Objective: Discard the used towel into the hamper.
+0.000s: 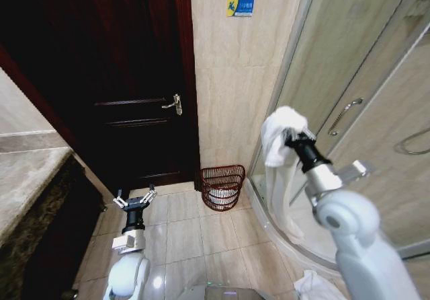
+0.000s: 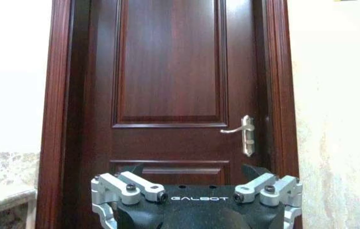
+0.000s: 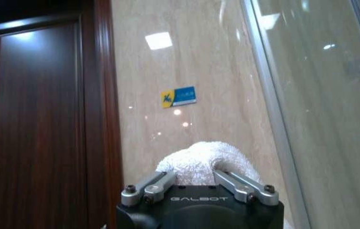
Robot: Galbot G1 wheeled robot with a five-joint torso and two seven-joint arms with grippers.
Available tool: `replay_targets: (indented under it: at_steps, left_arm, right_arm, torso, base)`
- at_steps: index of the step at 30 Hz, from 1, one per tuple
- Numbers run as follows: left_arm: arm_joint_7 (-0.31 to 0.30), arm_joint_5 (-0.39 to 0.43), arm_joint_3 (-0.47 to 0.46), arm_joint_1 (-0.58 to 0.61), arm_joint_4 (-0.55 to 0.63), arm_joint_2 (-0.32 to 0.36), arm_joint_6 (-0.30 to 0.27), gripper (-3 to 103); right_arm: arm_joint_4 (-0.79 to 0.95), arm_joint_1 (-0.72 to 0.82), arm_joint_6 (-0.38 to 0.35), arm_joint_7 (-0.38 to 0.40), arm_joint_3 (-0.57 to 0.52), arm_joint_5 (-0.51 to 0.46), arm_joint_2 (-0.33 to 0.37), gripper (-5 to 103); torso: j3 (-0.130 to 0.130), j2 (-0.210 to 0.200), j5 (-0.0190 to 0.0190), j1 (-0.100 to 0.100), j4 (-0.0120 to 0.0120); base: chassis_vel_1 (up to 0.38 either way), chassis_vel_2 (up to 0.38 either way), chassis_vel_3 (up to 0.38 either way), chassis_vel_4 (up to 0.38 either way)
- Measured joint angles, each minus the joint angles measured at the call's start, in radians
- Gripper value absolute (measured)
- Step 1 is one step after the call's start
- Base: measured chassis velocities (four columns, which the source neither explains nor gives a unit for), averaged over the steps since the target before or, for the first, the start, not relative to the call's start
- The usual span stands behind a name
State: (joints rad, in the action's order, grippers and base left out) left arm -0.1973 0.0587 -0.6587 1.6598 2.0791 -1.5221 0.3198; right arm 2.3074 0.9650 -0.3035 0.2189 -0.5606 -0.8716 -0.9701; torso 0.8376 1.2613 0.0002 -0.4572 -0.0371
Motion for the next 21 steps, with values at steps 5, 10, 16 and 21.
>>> replay_targets:
  at_steps: [5, 10, 16, 21]
  left_arm:
    - [-0.006, -0.009, 0.002, 0.0, 0.0, -0.004, -0.01, 100]
    - [-0.007, -0.011, 0.001, -0.012, -0.029, 0.019, -0.01, 100]
    - [-0.01, -0.009, -0.006, -0.022, -0.052, 0.011, -0.006, 100]
    - [-0.009, -0.012, -0.008, -0.02, -0.057, 0.004, -0.003, 100]
  right_arm:
    - [-0.12, -0.168, -0.003, -0.013, 0.016, -0.051, 0.038, 7]
    - [-0.228, -0.358, -0.01, -0.004, 0.096, -0.069, 0.023, 7]
    - [-0.368, -0.59, -0.014, 0.023, 0.234, -0.067, -0.033, 7]
    - [-0.409, -0.67, -0.02, 0.023, 0.252, -0.079, -0.027, 7]
  torso:
    - [0.0, 0.0, 0.0003, 0.0, 0.0001]
    - [0.0, 0.0, -0.0004, 0.0, 0.0]
    - [0.0, 0.0, -0.0005, 0.0, -0.0004]
    - [0.0, 0.0, -0.0002, 0.0, -0.0002]
  base:
    - [0.0, 0.0, 0.0, 0.0]
    - [0.0, 0.0, 0.0, 0.0]
    - [0.0, 0.0, 0.0, 0.0]
    - [0.0, 0.0, 0.0, 0.0]
